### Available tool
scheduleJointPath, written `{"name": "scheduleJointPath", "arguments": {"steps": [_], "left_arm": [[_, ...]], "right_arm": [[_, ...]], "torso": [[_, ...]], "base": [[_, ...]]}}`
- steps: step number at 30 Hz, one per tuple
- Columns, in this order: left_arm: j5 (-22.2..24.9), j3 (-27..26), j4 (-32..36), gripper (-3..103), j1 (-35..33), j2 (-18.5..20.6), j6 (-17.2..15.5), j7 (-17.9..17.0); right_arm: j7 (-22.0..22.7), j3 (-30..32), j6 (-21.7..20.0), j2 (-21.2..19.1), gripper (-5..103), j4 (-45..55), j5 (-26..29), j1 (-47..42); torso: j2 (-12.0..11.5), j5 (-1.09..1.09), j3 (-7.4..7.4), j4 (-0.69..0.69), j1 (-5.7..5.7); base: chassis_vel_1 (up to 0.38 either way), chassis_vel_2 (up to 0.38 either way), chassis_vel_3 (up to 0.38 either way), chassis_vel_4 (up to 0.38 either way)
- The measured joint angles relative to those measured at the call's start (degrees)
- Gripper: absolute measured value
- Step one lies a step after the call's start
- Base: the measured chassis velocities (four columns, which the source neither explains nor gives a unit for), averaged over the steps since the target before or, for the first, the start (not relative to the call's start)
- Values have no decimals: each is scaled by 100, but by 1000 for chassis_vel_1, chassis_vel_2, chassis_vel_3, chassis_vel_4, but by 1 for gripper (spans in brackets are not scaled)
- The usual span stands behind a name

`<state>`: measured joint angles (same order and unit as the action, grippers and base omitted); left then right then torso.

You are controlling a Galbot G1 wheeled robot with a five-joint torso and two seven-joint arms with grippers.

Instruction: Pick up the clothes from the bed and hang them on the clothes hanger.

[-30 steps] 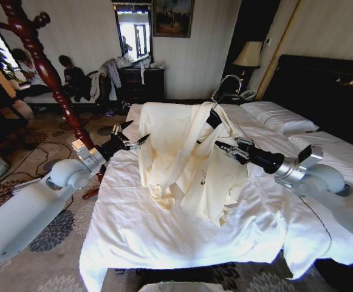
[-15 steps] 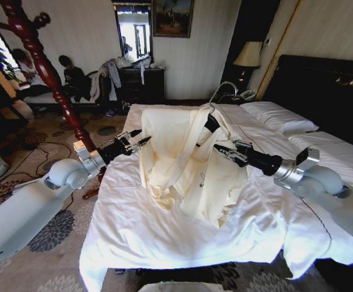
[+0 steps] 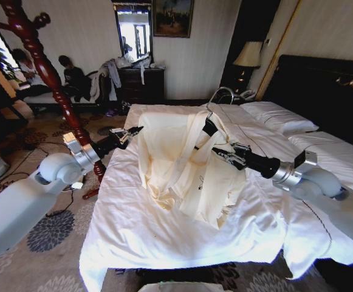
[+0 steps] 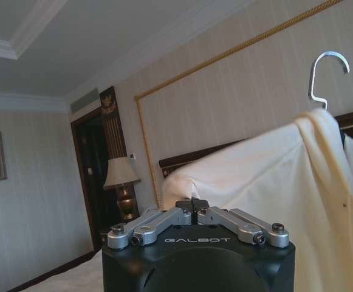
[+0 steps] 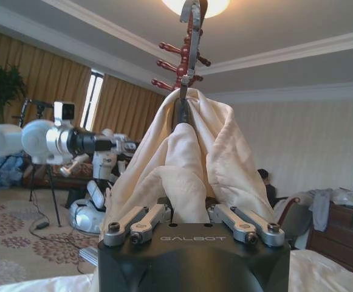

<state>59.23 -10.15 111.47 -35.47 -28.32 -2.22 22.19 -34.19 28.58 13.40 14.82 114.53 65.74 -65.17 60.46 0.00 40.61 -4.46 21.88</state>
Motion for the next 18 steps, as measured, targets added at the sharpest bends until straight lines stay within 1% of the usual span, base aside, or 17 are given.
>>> {"name": "scheduleJointPath", "arguments": {"steps": [8,12,18], "left_arm": [[162,-133,-144,0,93,18,9,19],[283,-120,-241,0,253,-22,-65,20],[336,-31,-278,0,294,-21,-118,9]], "right_arm": [[-115,-33,33,-4,19,-94,-100,-18],[-182,-78,57,3,19,-104,-219,-20],[-287,-107,98,21,19,-96,-245,-22]], "torso": [[0,0,0,0,0],[0,0,0,-1,0],[0,0,0,-1,0]], "base": [[0,0,0,0],[0,0,0,0],[0,0,0,0]]}}
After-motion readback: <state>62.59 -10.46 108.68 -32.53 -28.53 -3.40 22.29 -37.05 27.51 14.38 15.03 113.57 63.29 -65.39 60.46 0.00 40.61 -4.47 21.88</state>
